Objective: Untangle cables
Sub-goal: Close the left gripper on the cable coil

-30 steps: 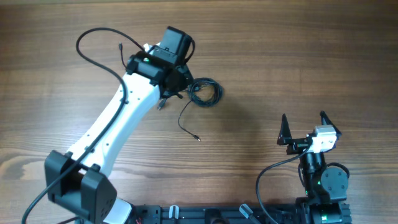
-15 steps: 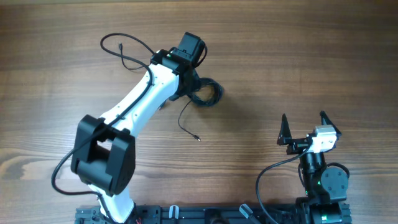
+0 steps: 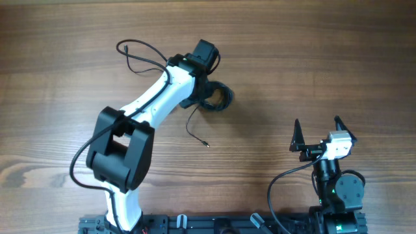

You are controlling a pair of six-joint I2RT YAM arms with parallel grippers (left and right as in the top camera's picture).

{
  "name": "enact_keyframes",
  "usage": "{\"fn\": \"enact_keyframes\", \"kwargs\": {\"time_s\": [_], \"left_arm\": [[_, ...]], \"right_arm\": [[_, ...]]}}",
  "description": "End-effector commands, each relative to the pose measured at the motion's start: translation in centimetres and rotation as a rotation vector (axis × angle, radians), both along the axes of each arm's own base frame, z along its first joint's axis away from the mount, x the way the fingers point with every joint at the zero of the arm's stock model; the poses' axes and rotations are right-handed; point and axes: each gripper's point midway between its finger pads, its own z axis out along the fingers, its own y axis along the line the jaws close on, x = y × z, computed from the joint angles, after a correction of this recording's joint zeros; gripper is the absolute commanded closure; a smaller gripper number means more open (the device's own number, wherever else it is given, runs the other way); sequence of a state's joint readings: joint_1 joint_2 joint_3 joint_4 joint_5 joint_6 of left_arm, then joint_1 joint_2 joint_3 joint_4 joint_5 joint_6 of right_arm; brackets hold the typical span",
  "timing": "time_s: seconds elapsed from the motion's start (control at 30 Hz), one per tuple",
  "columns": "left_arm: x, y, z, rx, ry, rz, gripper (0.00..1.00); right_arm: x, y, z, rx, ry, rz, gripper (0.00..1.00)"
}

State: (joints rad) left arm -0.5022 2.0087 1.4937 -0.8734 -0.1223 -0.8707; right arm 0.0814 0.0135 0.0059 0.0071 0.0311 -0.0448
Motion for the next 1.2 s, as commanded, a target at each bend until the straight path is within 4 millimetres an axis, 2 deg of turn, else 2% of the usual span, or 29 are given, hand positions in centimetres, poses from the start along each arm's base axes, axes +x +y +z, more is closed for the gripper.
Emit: {"fn": "enact_keyframes", "kwargs": {"time_s": [0.0,0.13,0.23,0.47,0.5,0.57,0.67,0.73,0.97,1.1,1.17], "left_arm": [[0.1,-0.9,-1.4,0.0,0.011,-0.01,0.58],[0.4,-1.0,-2.0,-0.001,0.01,-0.01,0.63],[0.4,-1.0,-2.5,0.004,0.018,-0.01,0.7],[-0.1,-0.7,-4.5,0.031,0.06,-0.021,0.82],[-0.1,-0.6,-4.5,0.044,0.06,-0.041,0.95],[0.0,-0.4,-4.4,0.063,0.062,-0.108,0.96],[0.0,0.1,-3.7,0.084,0.064,-0.218,0.96],[0.0,1.1,-2.4,0.099,0.068,-0.281,0.96],[1.2,3.6,1.5,0.086,0.006,-0.353,0.96],[2.2,4.7,1.8,0.069,-0.017,-0.324,0.96],[2.4,4.4,1.7,0.011,-0.017,-0.319,0.96]], "right_arm": [[0.0,-0.4,0.2,0.02,-0.011,-0.02,0.0],[0.0,-0.4,0.3,0.02,-0.011,-0.02,0.0],[0.0,-0.4,0.3,0.02,-0.011,-0.02,0.0],[0.0,-0.4,0.3,0.02,-0.011,-0.02,0.0],[0.0,-0.4,0.3,0.02,-0.011,-0.02,0.0],[0.0,-0.4,0.3,0.02,-0.011,-0.02,0.0],[0.0,-0.4,0.3,0.02,-0.011,-0.02,0.0],[0.0,-0.4,0.2,0.02,-0.011,-0.02,0.0],[0.0,-0.4,0.2,0.02,-0.011,-0.02,0.0],[0.0,-0.4,0.3,0.02,-0.011,-0.02,0.0],[0.0,-0.4,0.2,0.02,-0.011,-0.021,0.0]]}}
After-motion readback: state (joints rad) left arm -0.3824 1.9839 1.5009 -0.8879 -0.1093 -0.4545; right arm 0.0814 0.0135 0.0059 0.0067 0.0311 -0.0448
